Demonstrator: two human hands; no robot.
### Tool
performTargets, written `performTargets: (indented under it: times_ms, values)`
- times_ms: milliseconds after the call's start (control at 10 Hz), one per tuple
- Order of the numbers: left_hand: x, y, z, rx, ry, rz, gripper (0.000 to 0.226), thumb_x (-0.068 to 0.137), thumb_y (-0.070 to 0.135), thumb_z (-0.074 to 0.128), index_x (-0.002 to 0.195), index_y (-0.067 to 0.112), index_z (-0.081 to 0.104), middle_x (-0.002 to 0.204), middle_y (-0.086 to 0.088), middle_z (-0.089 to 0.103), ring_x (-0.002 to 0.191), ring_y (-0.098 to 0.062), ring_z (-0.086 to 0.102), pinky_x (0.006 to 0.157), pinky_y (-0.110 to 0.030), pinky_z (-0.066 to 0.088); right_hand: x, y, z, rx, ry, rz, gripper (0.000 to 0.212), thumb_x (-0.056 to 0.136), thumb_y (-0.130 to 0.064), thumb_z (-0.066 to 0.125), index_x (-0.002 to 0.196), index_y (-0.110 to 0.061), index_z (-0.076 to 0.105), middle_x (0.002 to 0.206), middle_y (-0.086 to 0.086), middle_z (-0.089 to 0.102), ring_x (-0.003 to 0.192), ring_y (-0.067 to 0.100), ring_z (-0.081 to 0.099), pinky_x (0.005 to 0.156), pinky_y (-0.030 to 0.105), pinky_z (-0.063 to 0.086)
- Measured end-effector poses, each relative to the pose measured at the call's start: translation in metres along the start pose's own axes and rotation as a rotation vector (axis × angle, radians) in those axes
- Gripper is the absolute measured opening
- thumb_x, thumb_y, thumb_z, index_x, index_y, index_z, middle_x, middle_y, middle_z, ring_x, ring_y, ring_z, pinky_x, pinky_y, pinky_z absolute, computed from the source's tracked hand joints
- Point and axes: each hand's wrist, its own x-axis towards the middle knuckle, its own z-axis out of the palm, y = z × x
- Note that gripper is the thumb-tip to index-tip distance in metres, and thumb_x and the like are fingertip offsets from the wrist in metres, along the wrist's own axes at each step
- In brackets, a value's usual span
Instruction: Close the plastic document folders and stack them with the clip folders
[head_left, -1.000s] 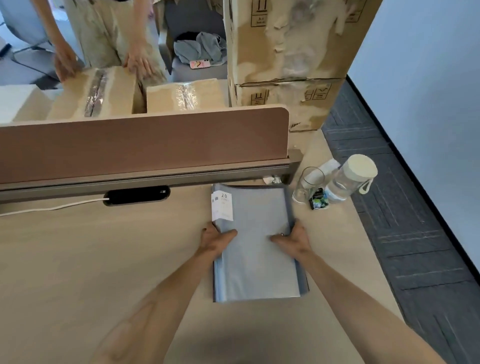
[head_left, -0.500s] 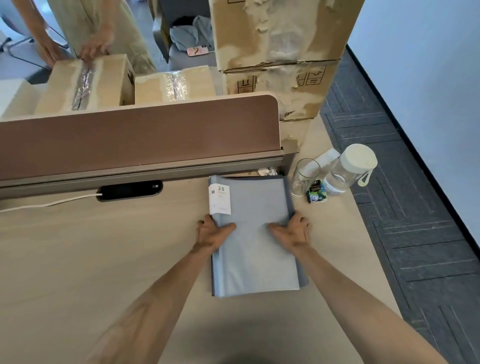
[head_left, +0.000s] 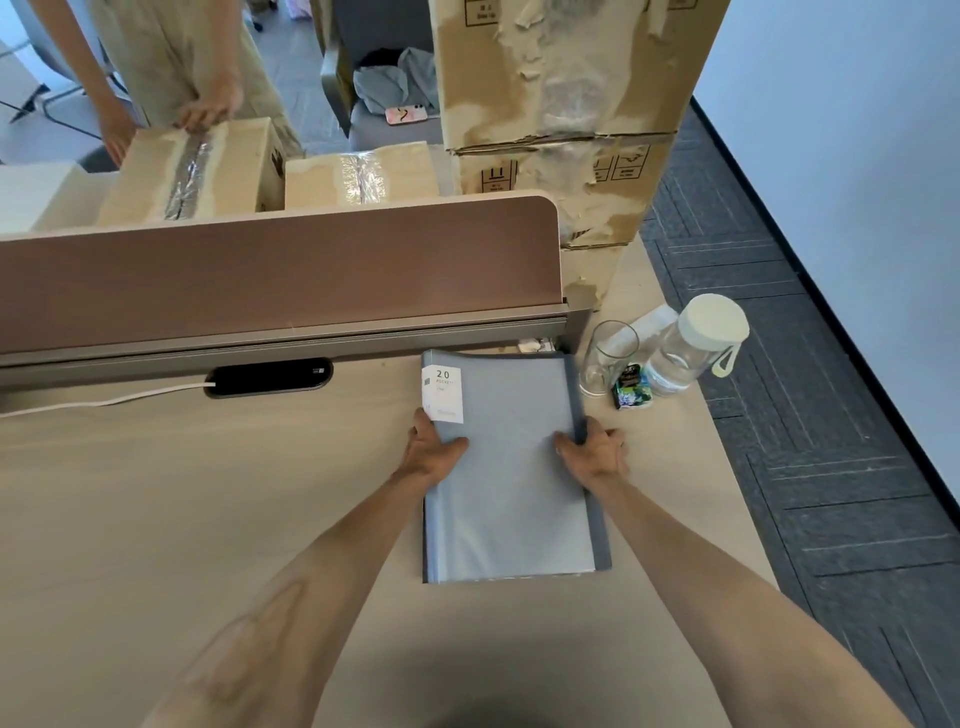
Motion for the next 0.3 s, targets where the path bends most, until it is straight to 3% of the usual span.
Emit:
performTargets:
  times_ms: [200, 300]
  values:
    - [-0.002, 0.002, -0.015, -0.023, -0.029, 0.036, 0.067, 0.075, 0.035, 0.066, 0.131, 0.016, 0.036, 0.132, -0.003, 0.056, 0.116, -0.026, 0.056, 0.098, -0.035, 0.046, -0.013, 0.003, -0.007, -0.067, 0.044, 0.01, 0.056, 0.088, -0.05, 0.049, 0.129, -0.012, 0.047, 0.13, 0.02, 0.046, 0.122, 0.039, 0.043, 0.1, 0.046, 0.039]
    - [-0.013, 0.002, -0.02, -0.035, -0.007, 0.083, 0.061, 0.083, 0.037, 0.06, 0.134, 0.016, 0.035, 0.135, -0.004, 0.054, 0.119, -0.027, 0.055, 0.102, -0.036, 0.044, -0.031, -0.002, -0.003, -0.083, 0.104, -0.074, 0.052, 0.091, -0.041, 0.048, 0.133, -0.011, 0.043, 0.134, 0.02, 0.042, 0.125, 0.039, 0.04, 0.101, 0.046, 0.037]
